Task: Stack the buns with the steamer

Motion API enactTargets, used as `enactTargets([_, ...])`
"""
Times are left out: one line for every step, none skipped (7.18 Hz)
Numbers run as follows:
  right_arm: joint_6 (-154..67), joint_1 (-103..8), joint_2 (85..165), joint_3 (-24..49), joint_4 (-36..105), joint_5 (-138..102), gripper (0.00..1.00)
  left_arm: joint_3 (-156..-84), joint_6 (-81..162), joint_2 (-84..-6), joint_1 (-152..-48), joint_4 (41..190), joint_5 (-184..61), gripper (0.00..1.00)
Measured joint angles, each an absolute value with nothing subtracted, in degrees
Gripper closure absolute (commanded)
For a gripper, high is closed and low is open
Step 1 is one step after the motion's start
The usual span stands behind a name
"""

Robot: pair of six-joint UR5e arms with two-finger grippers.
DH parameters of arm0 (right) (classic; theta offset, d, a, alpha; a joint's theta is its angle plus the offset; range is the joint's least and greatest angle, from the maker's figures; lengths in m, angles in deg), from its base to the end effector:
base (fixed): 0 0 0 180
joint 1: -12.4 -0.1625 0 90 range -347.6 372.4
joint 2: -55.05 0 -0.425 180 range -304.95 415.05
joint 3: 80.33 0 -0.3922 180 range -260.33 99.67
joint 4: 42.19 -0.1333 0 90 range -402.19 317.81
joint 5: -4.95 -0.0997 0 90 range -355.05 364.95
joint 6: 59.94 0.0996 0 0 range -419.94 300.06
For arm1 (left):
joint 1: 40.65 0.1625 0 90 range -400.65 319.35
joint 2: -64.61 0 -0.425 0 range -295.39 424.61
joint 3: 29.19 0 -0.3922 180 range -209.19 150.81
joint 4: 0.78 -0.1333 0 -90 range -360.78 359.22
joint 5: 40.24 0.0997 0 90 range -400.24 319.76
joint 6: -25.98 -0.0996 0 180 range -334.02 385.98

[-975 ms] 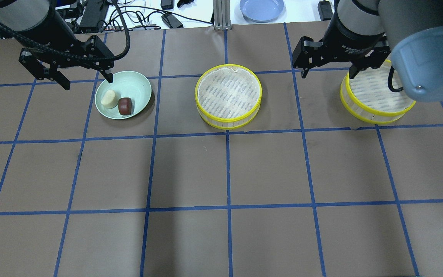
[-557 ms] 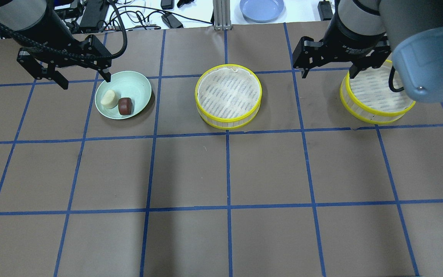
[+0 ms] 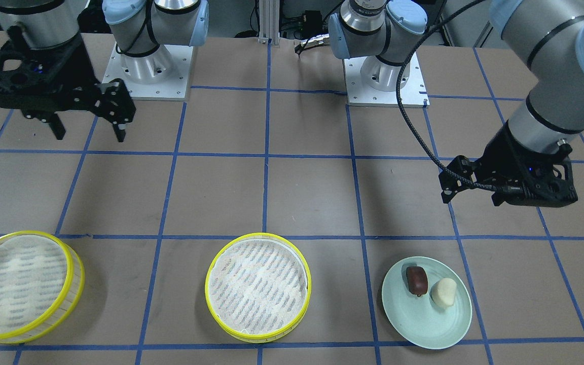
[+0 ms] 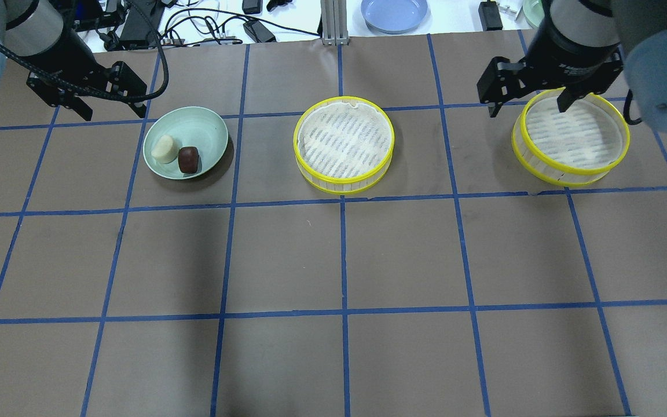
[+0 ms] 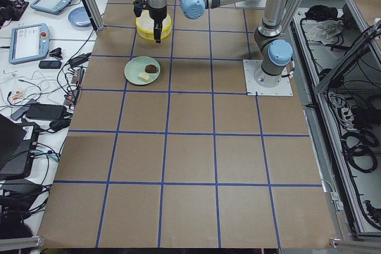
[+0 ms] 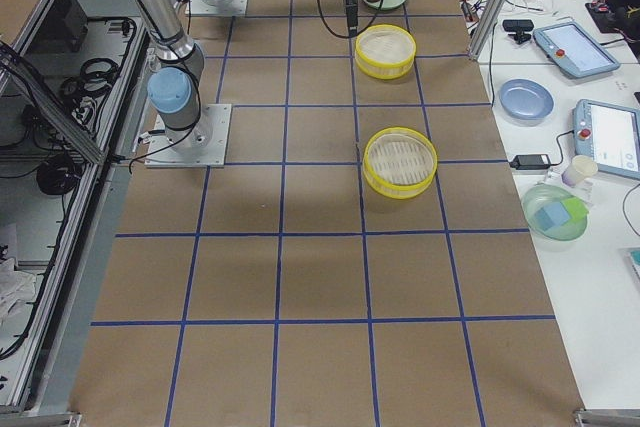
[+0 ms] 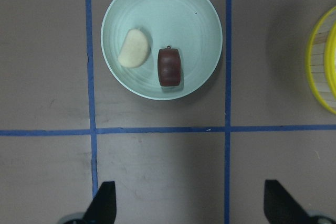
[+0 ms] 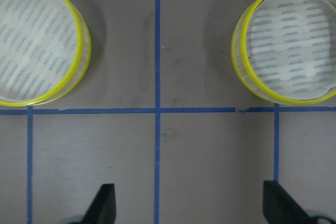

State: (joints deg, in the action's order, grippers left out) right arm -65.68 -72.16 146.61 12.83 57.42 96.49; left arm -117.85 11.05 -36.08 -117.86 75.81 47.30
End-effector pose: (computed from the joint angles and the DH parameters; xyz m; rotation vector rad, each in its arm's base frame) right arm 0.0833 -0.5032 0.4917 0.0052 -3.0941 0.2115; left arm -0.0075 -0.5886 0.4242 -0.0605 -3.1139 0.1232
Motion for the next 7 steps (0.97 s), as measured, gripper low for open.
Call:
enactTargets([-70.26,-67.04,145.01,12.83,57.58,95.76,0.00,-118.67,9.72,-39.27,-117.30,70.16,47.16,0.00])
enactTargets([-74.83,-62.58,143.01,12.84,58.77,95.90,0.00,-119.83,8.58,-42.95,-117.01,62.98,47.14,0.02])
enactTargets([-79.78,-58.40,139.90,12.83,61.60,96.47,0.00,-120.85,6.65,-46.73,-116.76,56.51,47.32,0.03])
enactTargets([-84.62,-54.70,135.53,12.79,66.47,96.57,0.00,-121.34,4.90,-49.94,-116.42,51.79,47.33,0.09])
enactTargets([-88.41,-51.71,130.24,12.59,72.87,96.41,0.00,-121.54,3.89,-52.75,-116.13,47.91,47.11,0.10])
enactTargets([-91.22,-49.56,125.19,12.24,78.27,95.63,0.00,-121.60,3.04,-55.34,-116.00,45.58,46.98,0.10])
enactTargets([-92.67,-48.34,121.36,11.91,81.60,94.62,0.00,-121.65,2.36,-57.58,-115.99,44.63,46.93,0.41])
